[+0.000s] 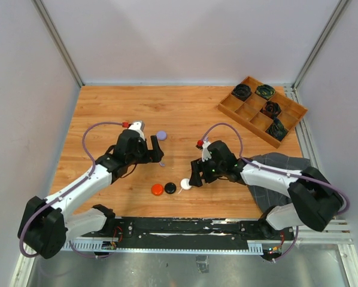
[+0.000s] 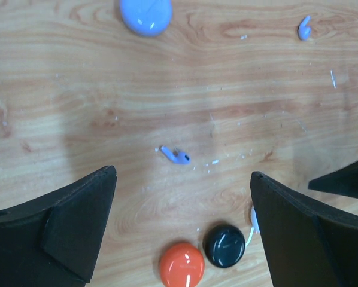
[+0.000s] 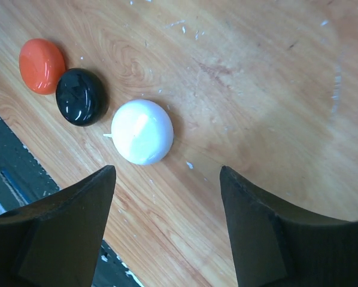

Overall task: Insert the wireless bluetooth earbuds into the charging case
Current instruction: Pick up the charging case at the center of the board.

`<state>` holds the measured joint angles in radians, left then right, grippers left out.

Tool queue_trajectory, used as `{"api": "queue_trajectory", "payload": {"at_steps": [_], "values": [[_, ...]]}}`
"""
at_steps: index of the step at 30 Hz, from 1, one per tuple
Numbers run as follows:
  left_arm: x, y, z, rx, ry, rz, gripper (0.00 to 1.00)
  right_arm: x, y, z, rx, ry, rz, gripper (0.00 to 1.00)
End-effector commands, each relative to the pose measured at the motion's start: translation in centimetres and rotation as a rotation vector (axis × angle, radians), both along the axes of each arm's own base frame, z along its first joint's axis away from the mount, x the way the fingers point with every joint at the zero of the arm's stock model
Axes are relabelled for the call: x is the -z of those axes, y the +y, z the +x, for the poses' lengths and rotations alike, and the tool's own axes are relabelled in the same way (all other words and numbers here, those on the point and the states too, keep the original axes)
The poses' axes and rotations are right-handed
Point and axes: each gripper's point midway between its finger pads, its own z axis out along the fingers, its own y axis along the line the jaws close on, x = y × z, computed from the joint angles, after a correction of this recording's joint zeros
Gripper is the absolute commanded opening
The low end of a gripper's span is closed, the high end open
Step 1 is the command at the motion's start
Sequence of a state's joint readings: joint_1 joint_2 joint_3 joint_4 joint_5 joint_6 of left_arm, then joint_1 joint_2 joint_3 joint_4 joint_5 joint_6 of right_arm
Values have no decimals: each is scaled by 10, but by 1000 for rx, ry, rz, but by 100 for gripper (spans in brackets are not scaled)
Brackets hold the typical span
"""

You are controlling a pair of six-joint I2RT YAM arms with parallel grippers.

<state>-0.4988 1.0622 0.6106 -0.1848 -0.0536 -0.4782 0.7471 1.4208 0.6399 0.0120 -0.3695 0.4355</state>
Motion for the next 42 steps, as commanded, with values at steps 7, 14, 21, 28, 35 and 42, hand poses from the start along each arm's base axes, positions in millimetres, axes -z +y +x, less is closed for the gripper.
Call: {"api": "queue_trajectory", "payload": {"at_steps": [7, 14, 21, 28, 35, 42], "values": [[-17, -12, 73, 11, -65, 155, 96, -38, -42, 34, 35, -418, -101, 83], [9, -13, 110, 44, 9, 256, 95, -44, -56, 33, 45, -541, -74, 87], [33, -13, 137, 32, 66, 307, 92, -48, -65, 33, 100, -582, -57, 90], [51, -16, 155, 30, 110, 351, 84, -47, -67, 33, 112, -580, -61, 91], [71, -14, 164, 18, 153, 399, 80, -47, -67, 34, 111, -578, -64, 92], [87, -14, 160, 26, 196, 410, 72, -45, -68, 35, 114, -580, -75, 92]]}}
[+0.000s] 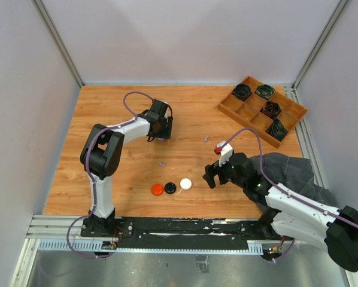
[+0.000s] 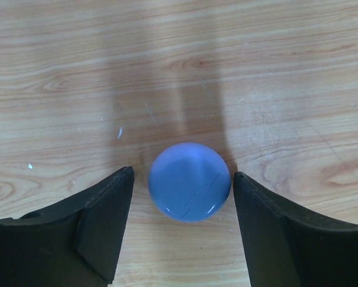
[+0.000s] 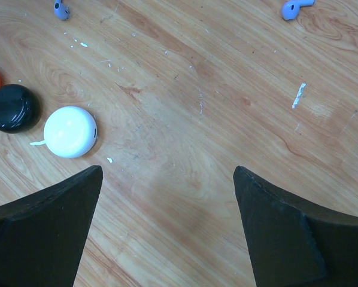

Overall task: Insert the wireless bluetooth earbuds into the charging case
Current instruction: Pick up the charging case at the center of the board.

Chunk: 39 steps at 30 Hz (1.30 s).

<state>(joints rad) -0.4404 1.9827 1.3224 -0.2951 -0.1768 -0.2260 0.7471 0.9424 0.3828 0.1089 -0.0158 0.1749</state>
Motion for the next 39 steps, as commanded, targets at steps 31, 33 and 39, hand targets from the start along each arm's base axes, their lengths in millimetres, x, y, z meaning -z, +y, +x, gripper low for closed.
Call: {"api": "queue_trajectory", "payload": {"at_steps": [31, 33, 39], "values": [[-122, -30, -72, 313, -443, -186, 43, -105, 34, 23, -42, -23, 184, 88], [-132, -34, -82, 375, -497, -193, 43, -117, 41, 24, -46, -5, 210, 87], [-165, -44, -106, 489, -662, -249, 43, -138, 53, 31, -48, 42, 218, 85]]}}
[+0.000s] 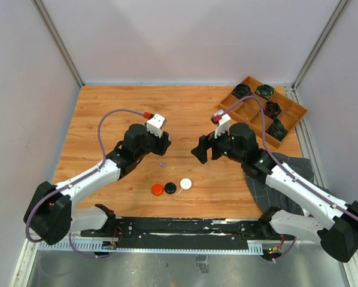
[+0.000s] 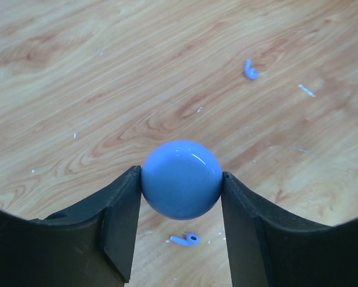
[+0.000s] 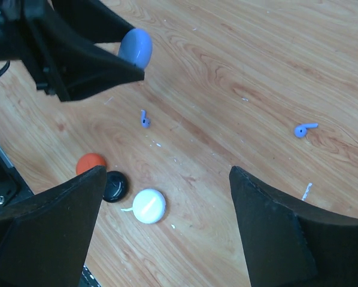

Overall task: Insert the wireless bluetooth earbuds into the charging case
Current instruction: Pick up the charging case at the center of the board.

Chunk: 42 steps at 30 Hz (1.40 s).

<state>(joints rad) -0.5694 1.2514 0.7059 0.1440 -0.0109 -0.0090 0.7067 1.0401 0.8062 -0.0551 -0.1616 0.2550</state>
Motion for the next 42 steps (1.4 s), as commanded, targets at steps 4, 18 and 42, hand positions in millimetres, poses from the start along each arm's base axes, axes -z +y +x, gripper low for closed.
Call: {"api": "queue_trajectory", "payload": {"at_steps": [4, 18, 42], "values": [[-50, -19, -13, 111, -162, -125, 42, -14, 9, 4, 8, 72, 34, 84], [-71, -33, -14, -175, 186, -625, 44, -15, 43, 5, -124, -92, 194, 82], [-75, -24, -28, -454, 501, -1238, 48, -35, 96, 23, -104, -467, 267, 74]]}}
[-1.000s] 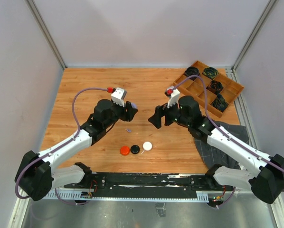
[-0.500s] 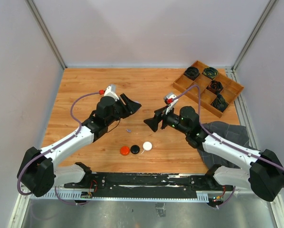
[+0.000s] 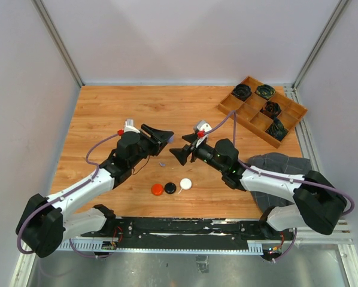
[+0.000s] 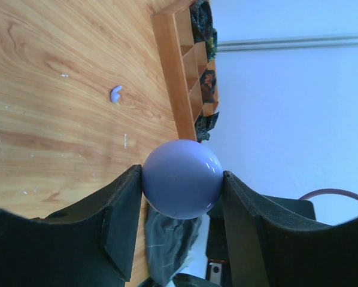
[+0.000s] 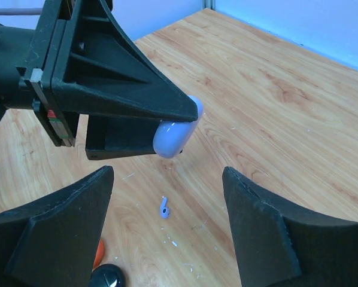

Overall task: Insert the wireless bluetooth earbuds into the charging case
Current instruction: Pick up the charging case at the center of the board.

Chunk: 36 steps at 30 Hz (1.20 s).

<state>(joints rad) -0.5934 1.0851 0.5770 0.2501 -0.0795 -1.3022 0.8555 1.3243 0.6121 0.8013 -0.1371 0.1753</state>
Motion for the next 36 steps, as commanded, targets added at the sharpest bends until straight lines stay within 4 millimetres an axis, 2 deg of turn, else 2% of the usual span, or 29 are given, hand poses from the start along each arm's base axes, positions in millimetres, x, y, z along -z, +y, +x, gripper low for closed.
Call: {"api": "queue_trajectory", "payload": {"at_steps": [1, 7, 21, 28, 32, 36], "values": [[-21, 2, -1, -48, -20, -129, 48, -34, 12, 9, 46, -128, 69, 74], [-19, 6, -4, -68, -13, -163, 49, -31, 16, 17, 98, -144, 89, 68], [-16, 5, -8, -68, -8, -216, 49, -28, 33, 22, 75, -125, 124, 60], [-15, 2, -10, -58, -7, -224, 49, -25, 33, 25, 87, -104, 139, 47], [-17, 2, -11, -56, -15, -228, 55, -24, 31, 24, 90, -99, 142, 38], [-20, 4, -12, -56, -34, -220, 66, -27, 28, 21, 90, -99, 145, 28]]}}
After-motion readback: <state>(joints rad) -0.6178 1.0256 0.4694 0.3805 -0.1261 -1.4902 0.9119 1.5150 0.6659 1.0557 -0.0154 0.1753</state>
